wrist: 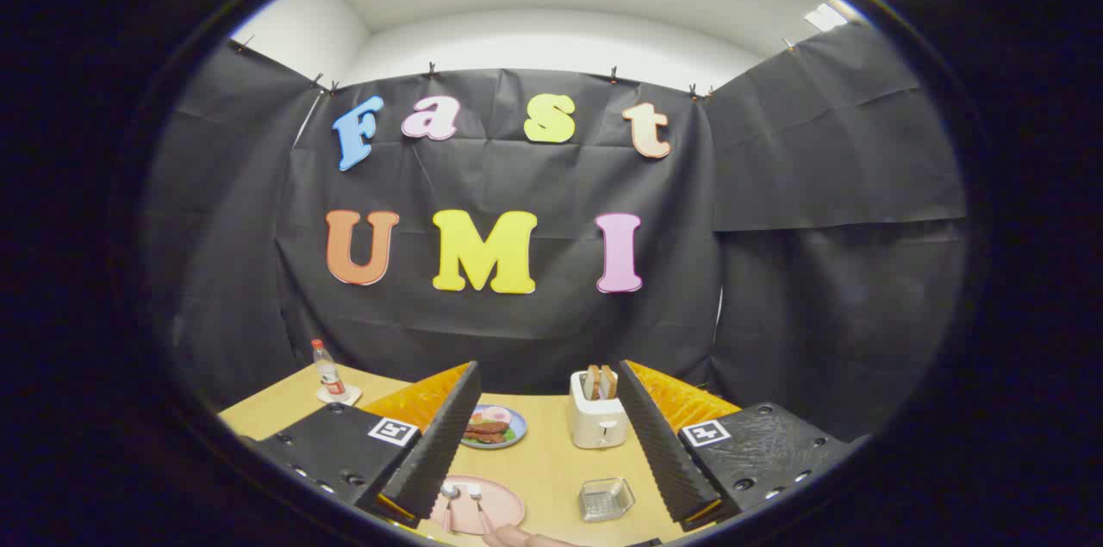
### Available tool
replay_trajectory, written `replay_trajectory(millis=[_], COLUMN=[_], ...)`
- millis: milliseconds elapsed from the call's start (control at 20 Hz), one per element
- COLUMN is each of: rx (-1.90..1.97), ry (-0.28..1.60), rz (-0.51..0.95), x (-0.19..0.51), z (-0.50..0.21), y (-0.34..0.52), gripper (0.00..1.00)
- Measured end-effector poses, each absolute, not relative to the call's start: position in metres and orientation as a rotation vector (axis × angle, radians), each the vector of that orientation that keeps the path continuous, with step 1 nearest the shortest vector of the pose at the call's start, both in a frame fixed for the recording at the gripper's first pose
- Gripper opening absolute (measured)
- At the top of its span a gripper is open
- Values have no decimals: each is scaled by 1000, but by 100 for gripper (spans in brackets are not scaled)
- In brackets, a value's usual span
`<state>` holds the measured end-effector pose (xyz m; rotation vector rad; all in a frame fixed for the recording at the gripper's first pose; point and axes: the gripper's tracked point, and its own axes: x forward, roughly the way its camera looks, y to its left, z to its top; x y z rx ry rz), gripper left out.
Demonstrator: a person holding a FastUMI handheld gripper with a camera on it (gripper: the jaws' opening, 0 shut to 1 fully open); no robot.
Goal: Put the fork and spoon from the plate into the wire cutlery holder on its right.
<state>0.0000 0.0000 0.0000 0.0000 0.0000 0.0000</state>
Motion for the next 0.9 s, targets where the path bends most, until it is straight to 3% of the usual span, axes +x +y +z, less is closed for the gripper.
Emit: replay_trajectory(millis=[550,900], rx=[-14,-37], ry=[2,84], rz=[-37,39], x=[-13,9], z=[13,-31], y=[24,30], gripper=[95,95])
